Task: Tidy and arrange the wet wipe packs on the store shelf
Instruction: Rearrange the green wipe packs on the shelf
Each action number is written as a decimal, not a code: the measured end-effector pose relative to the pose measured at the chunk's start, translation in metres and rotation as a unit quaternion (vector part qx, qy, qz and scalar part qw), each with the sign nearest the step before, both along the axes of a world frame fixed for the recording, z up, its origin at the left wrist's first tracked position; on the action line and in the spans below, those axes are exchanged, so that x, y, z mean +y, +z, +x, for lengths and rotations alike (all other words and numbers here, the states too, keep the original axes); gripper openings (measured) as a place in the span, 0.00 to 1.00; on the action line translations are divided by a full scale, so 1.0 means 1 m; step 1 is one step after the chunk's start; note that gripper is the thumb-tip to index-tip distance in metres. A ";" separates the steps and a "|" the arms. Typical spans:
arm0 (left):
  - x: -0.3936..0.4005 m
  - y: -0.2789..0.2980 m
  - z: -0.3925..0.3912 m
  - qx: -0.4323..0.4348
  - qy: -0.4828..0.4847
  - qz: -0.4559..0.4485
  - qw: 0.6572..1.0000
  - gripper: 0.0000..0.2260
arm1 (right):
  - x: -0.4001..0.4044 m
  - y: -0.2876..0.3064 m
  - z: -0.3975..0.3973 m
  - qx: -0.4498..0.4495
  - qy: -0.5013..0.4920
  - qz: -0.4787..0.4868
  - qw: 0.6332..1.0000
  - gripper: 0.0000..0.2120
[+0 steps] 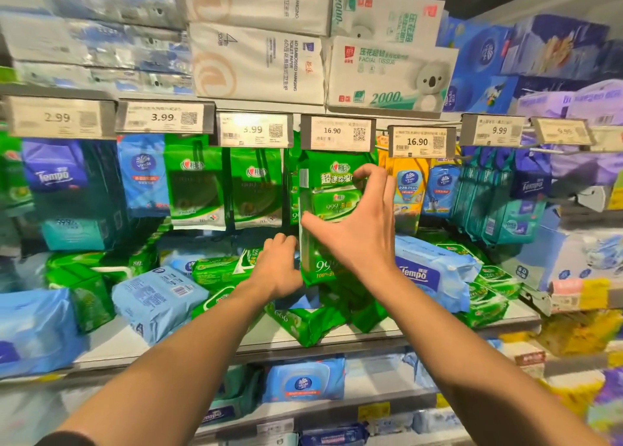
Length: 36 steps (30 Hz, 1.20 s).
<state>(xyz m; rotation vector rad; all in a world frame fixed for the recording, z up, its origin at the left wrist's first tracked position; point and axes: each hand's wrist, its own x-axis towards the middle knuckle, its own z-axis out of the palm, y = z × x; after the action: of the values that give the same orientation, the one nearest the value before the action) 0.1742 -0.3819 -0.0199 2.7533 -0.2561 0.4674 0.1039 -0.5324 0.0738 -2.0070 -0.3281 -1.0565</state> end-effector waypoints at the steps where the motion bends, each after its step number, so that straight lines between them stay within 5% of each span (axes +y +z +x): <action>1: 0.002 -0.001 -0.002 -0.004 0.003 -0.011 1.000 0.20 | 0.000 0.001 -0.001 -0.008 -0.005 0.002 1.000 0.36; 15: 0.006 0.005 -0.007 -0.031 0.015 -0.041 0.999 0.20 | 0.010 -0.009 0.034 0.036 -0.058 -0.041 0.997 0.35; 31: 0.022 -0.006 -0.004 -0.017 0.031 -0.020 0.999 0.23 | -0.006 -0.016 0.000 -0.096 -0.022 0.047 0.994 0.36; 36: 0.021 -0.006 -0.003 -0.008 0.038 -0.017 0.999 0.25 | -0.002 -0.014 0.012 -0.043 -0.043 -0.013 0.998 0.35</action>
<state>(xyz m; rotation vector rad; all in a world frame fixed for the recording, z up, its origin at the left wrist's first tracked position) 0.1709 -0.3608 -0.0257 2.7342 -0.1473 0.5101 0.1161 -0.5346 0.0599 -2.0177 -0.3053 -1.2013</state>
